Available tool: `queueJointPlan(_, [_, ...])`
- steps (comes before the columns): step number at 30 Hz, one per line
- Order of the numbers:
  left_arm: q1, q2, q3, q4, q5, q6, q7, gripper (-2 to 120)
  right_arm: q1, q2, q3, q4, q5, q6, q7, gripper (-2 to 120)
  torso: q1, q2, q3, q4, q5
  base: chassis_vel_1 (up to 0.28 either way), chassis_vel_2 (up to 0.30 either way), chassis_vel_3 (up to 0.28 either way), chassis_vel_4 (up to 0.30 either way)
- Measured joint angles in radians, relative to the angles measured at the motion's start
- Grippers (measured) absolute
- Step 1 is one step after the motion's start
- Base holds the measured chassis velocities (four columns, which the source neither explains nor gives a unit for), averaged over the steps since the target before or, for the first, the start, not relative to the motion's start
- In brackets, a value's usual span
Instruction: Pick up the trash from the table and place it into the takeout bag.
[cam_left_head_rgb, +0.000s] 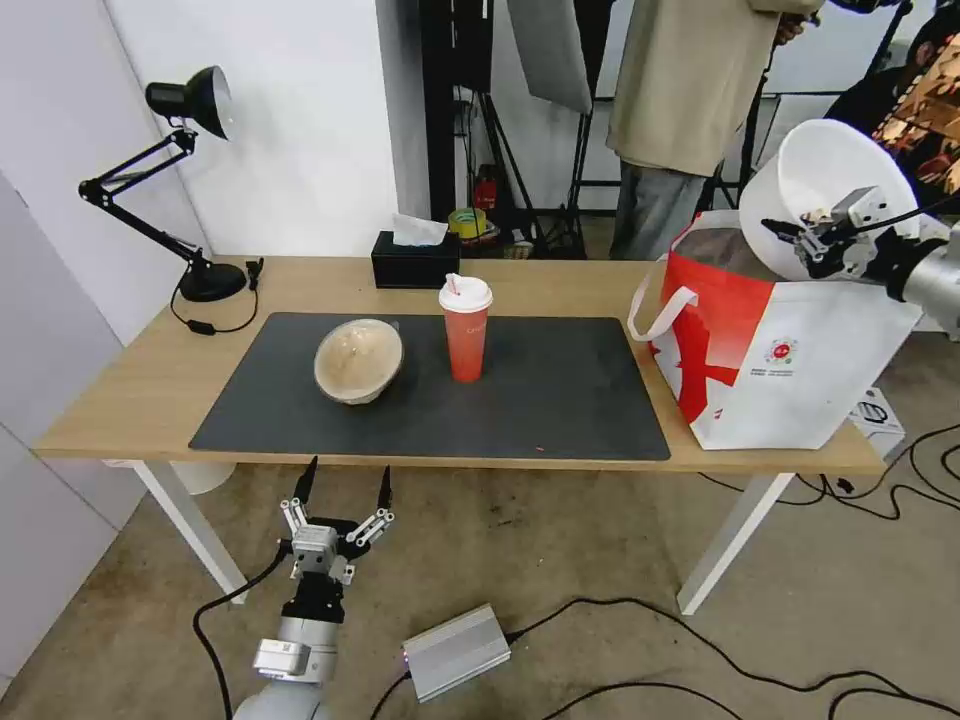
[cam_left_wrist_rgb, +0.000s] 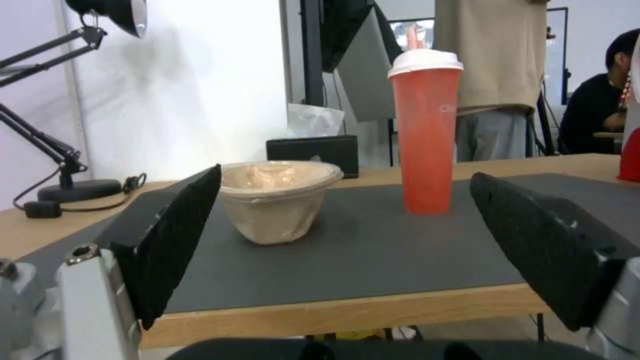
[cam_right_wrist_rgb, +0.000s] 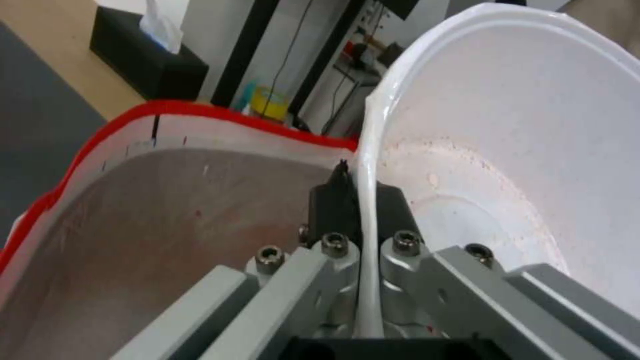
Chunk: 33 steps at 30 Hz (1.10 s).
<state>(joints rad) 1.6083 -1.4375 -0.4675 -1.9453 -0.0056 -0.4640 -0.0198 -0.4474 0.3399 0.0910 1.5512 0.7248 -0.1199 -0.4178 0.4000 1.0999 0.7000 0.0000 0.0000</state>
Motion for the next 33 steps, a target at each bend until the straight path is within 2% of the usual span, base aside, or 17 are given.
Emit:
queueJointPlan(5, [-0.002,-0.004,0.000,0.003,0.000,-0.001,0.000,100,-0.006,-0.006,0.001,0.005,-0.002,-0.002,-0.001,2,0.000,0.000,0.000,0.0000,0.0000,0.000,0.000,0.000,0.000])
queueJointPlan(7, [-0.002,-0.007,0.002,0.005,0.000,-0.002,0.000,100,-0.006,-0.008,-0.001,0.008,-0.002,-0.003,-0.001,13,0.000,0.000,0.000,0.0000,-0.0001,0.000,0.000,0.000,0.000])
queueJointPlan(9, [-0.002,-0.008,0.002,0.005,0.000,-0.002,0.000,100,-0.006,-0.009,-0.003,0.010,-0.003,-0.003,-0.001,15,0.000,0.000,0.000,0.0000,-0.0001,0.000,0.000,0.000,0.000])
queueJointPlan(13, [-0.001,-0.012,0.003,0.006,0.000,-0.005,0.000,100,-0.008,-0.010,-0.008,0.011,-0.009,-0.004,-0.004,34,0.000,0.000,0.000,0.0000,0.0000,0.000,0.000,0.000,0.000])
queueJointPlan(14, [-0.001,-0.012,0.003,0.006,0.000,-0.005,0.000,100,-0.008,-0.010,-0.008,0.011,-0.009,-0.004,-0.004,34,0.000,0.000,0.000,0.0000,0.0000,0.000,0.000,0.000,0.000])
queueJointPlan(17, [0.001,-0.013,0.003,0.006,0.001,-0.007,0.000,100,-0.009,-0.010,-0.008,0.009,-0.011,-0.004,-0.004,47,0.000,0.000,0.000,0.0000,0.0000,0.000,0.000,0.000,0.000])
queueJointPlan(18, [0.001,-0.013,0.003,0.006,0.001,-0.007,0.000,100,-0.009,-0.010,-0.008,0.009,-0.011,-0.004,-0.004,47,0.000,0.000,0.000,0.0000,0.0000,0.000,0.000,0.000,0.000])
queueJointPlan(22, [0.004,-0.016,0.005,0.006,0.002,-0.009,0.000,100,-0.009,-0.011,-0.008,0.006,-0.013,-0.004,-0.005,65,0.000,0.000,0.000,0.0000,-0.0001,0.000,0.000,0.000,0.000])
queueJointPlan(23, [0.004,-0.016,0.005,0.006,0.002,-0.009,0.000,100,-0.009,-0.011,-0.008,0.006,-0.013,-0.004,-0.005,65,0.000,0.000,0.000,0.0000,-0.0001,0.000,0.000,0.000,0.000])
queueJointPlan(27, [0.005,-0.016,0.006,0.006,0.003,-0.013,0.001,100,-0.009,-0.013,-0.005,0.006,-0.014,-0.004,-0.005,84,0.000,0.000,0.000,0.0000,-0.0001,0.000,0.000,0.000,0.000])
queueJointPlan(28, [0.005,-0.016,0.006,0.006,0.003,-0.013,0.001,100,-0.009,-0.013,-0.005,0.006,-0.014,-0.004,-0.005,84,0.000,0.000,0.000,0.0000,-0.0001,0.000,0.000,0.000,0.000])
queueJointPlan(31, [0.006,-0.017,0.006,0.006,0.003,-0.015,0.001,100,-0.010,-0.016,-0.001,0.008,-0.014,-0.004,-0.005,95,0.000,0.000,0.000,0.0000,0.0000,0.000,0.000,0.000,0.000])
queueJointPlan(33, [0.006,-0.017,0.006,0.006,0.003,-0.016,0.001,100,-0.011,-0.019,-0.001,0.009,-0.014,-0.004,-0.005,96,0.000,0.000,0.000,0.0000,-0.0001,0.000,0.000,0.000,0.000])
